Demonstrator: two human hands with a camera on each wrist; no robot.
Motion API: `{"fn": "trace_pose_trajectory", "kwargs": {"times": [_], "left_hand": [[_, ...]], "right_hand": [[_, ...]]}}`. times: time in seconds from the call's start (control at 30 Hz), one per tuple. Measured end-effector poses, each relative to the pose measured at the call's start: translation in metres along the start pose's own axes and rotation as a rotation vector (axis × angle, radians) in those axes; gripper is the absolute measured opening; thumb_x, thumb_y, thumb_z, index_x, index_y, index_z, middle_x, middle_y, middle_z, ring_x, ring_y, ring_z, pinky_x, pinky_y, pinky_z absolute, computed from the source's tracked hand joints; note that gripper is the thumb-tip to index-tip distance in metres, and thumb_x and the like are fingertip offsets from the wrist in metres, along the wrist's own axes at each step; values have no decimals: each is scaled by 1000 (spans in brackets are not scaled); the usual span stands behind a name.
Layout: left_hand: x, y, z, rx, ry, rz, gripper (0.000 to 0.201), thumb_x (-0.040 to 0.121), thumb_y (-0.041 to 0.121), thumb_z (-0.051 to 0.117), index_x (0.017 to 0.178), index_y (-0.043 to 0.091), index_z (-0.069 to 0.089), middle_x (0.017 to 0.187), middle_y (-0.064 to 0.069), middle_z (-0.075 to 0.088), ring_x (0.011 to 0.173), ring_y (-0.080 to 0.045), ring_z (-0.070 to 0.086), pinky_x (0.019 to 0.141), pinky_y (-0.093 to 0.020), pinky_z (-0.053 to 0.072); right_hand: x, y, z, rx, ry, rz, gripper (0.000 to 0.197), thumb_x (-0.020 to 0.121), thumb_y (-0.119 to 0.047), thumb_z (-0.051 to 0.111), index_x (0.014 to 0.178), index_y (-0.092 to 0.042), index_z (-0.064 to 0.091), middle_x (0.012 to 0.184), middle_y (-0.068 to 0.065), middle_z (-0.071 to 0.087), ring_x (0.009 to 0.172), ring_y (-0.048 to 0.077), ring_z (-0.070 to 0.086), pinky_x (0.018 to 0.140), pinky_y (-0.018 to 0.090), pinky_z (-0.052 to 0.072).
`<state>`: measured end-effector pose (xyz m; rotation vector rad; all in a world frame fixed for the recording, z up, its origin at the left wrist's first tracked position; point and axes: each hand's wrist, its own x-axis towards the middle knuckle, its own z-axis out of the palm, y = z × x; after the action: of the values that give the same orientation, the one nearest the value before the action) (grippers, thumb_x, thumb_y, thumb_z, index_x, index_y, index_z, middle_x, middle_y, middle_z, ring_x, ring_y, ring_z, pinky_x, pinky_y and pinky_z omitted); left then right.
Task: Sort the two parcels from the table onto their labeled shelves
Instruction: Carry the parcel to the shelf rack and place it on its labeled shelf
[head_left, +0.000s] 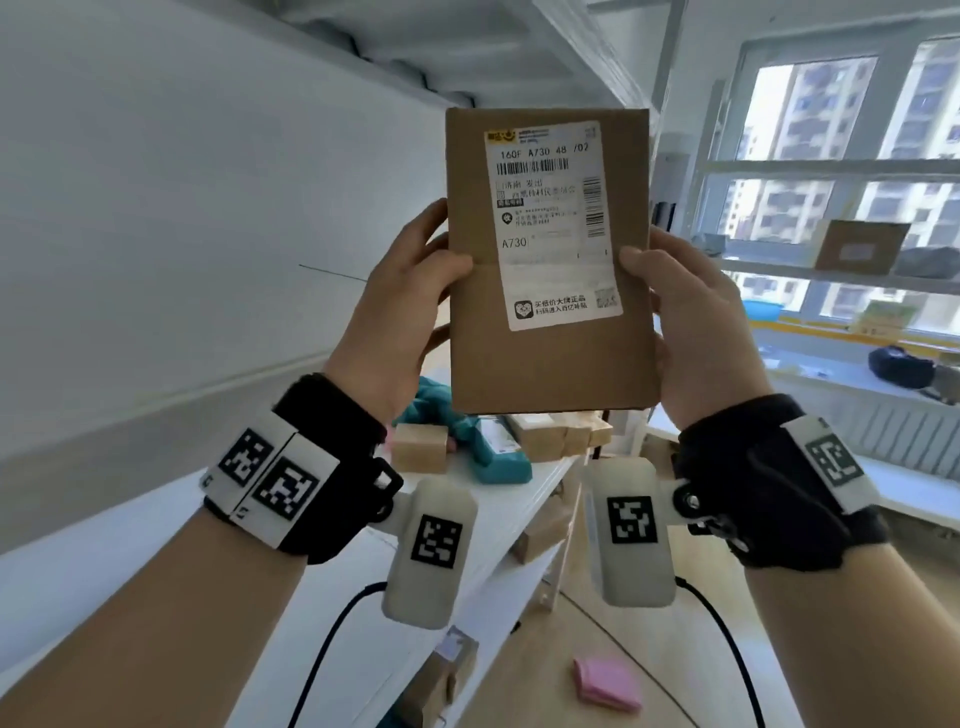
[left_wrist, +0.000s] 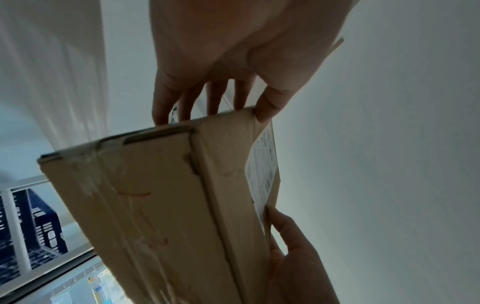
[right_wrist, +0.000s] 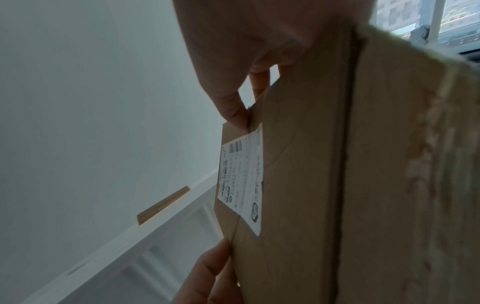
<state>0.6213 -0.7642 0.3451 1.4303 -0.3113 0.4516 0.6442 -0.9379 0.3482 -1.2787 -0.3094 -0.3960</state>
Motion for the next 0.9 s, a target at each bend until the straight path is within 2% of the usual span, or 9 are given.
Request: {"fn": "trace_pose_trajectory", "kwargs": {"times": [0.17, 0.23, 0.37, 0.5, 0.6, 0.7, 0.77, 0.83, 0.9], "left_hand": [[66, -24, 34, 109, 61, 74, 53, 94, 13, 39, 142, 34, 43, 107, 15, 64, 91, -7, 58, 68, -23, 44], [93, -31, 50, 150, 105, 87, 51, 93, 15, 40, 138, 36, 47, 103, 16, 65, 91, -7, 58, 73, -27, 44], [147, -44, 87, 234, 185, 109, 40, 94, 17, 39, 118, 42, 56, 84, 23, 65, 75, -3, 57, 65, -24, 44], [200, -56, 121, 294, 278, 129, 37, 94, 18, 38, 110, 45, 58, 73, 27, 66, 72, -4, 57, 64, -23, 45], [232, -66, 140, 319, 347, 113, 35, 95, 19, 38, 109, 44, 58, 80, 25, 65, 78, -6, 57, 65, -24, 45], [260, -77, 148, 364, 408, 91, 34, 94, 19, 39, 106, 44, 60, 75, 26, 66, 76, -5, 57, 63, -23, 44], [273, -85, 145, 403, 452, 71, 34, 95, 20, 40, 107, 44, 60, 80, 24, 65, 78, -6, 57, 64, -24, 45], [283, -91, 138, 424, 499, 38, 31, 95, 22, 40, 102, 44, 61, 85, 20, 63, 80, -8, 56, 66, -25, 45], [290, -97, 130, 447, 545, 7, 29, 96, 24, 40, 96, 43, 61, 86, 16, 61, 79, -9, 56, 64, -24, 43]], "right_hand": [[84, 24, -23, 47, -164, 12, 36, 91, -13, 49, 122, -22, 66, 84, -11, 72, 59, -2, 66, 56, 20, 53], [123, 31, -35, 46, -235, -10, 37, 91, -12, 46, 121, -23, 66, 83, -13, 71, 63, -3, 65, 63, 22, 52], [203, 42, -63, 24, -402, -38, 41, 89, -12, 46, 123, -23, 65, 93, -11, 69, 79, 4, 60, 70, 20, 46], [280, 55, -85, 57, -555, -33, 39, 89, -13, 46, 123, -23, 64, 100, -9, 71, 91, 8, 63, 86, 30, 48], [330, 66, -88, 90, -624, 0, 39, 91, -11, 45, 123, -24, 64, 96, -11, 72, 88, 7, 64, 82, 27, 50], [371, 82, -83, 107, -675, 39, 40, 91, -13, 45, 123, -26, 64, 95, -12, 71, 84, 6, 62, 74, 23, 49], [391, 95, -75, 109, -719, 60, 34, 92, -15, 45, 117, -26, 66, 90, -13, 70, 79, 6, 62, 68, 21, 47], [405, 108, -63, 97, -762, 85, 28, 93, -16, 46, 110, -27, 66, 91, -11, 70, 79, 7, 62, 69, 22, 48], [417, 120, -51, 78, -803, 110, 28, 94, -18, 48, 115, -25, 64, 99, -8, 70, 84, 10, 63, 72, 24, 49]]}}
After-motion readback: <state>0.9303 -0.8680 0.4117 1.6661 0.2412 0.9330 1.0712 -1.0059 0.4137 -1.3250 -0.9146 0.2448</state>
